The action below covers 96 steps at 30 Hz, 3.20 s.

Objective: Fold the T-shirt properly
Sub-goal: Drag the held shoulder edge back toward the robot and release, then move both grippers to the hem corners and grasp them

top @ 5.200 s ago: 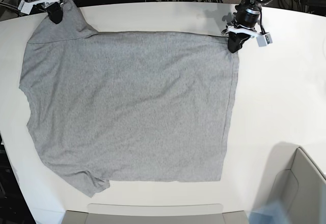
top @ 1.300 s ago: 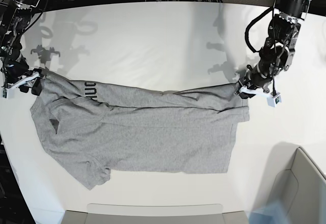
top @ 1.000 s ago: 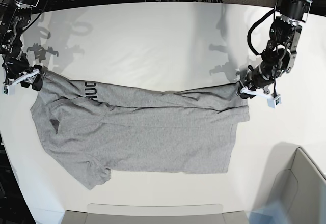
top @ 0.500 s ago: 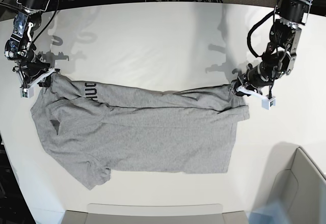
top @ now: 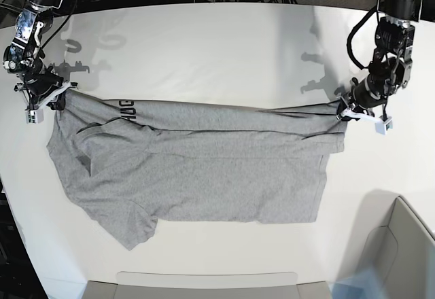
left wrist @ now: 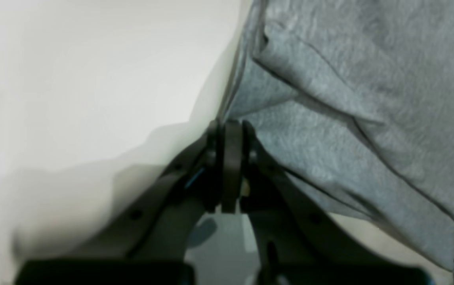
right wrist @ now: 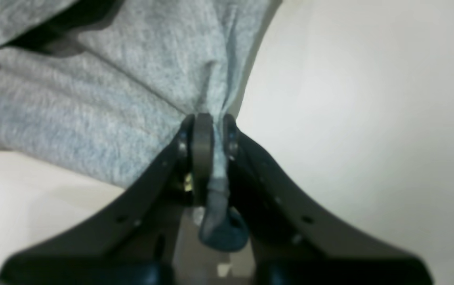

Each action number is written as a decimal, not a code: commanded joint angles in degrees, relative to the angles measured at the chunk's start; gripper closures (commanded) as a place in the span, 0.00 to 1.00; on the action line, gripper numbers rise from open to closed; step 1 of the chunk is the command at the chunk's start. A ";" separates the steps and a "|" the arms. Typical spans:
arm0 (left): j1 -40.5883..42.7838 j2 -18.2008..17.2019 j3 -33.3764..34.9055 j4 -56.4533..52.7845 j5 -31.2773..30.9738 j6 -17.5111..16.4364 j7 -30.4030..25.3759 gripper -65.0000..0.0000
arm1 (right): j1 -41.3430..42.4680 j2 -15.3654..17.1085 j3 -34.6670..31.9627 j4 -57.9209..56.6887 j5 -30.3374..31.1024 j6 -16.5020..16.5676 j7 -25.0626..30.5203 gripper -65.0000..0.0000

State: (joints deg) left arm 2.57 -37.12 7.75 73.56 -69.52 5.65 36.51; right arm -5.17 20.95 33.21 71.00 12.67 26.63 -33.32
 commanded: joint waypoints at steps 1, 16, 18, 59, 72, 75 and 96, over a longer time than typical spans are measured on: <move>0.99 -1.43 -0.85 0.07 1.08 1.60 1.16 1.00 | -1.12 0.46 0.06 0.16 -1.37 2.16 -2.50 1.00; 17.61 -7.40 -3.13 0.07 1.08 -3.58 0.72 1.00 | -16.50 -9.04 -0.02 16.78 -1.37 6.38 -2.33 1.00; 21.39 -7.23 -6.56 0.07 1.08 -6.05 0.72 1.00 | -18.44 -9.83 -0.02 18.71 -1.37 6.38 -2.33 1.00; 46.53 -7.40 -13.42 13.08 12.24 -12.38 -8.86 0.76 | -18.08 -14.49 14.39 23.28 -13.41 13.37 -2.33 0.58; 52.95 -5.38 -30.21 19.41 11.71 -12.46 -5.96 0.76 | -12.63 -18.00 22.83 33.22 -13.50 13.37 -2.50 0.58; 53.39 -5.29 -32.85 22.84 11.89 -12.46 -2.62 0.76 | -9.64 -18.80 25.82 33.66 -13.94 13.37 -2.50 0.58; 46.09 0.86 -39.00 29.17 12.15 -15.72 2.65 0.76 | -2.17 -23.28 24.59 35.24 -21.76 13.37 -2.33 0.58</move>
State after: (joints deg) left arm 48.07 -35.97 -30.70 101.84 -56.99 -9.85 39.24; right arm -8.03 -2.92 57.80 105.03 -9.65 39.11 -37.10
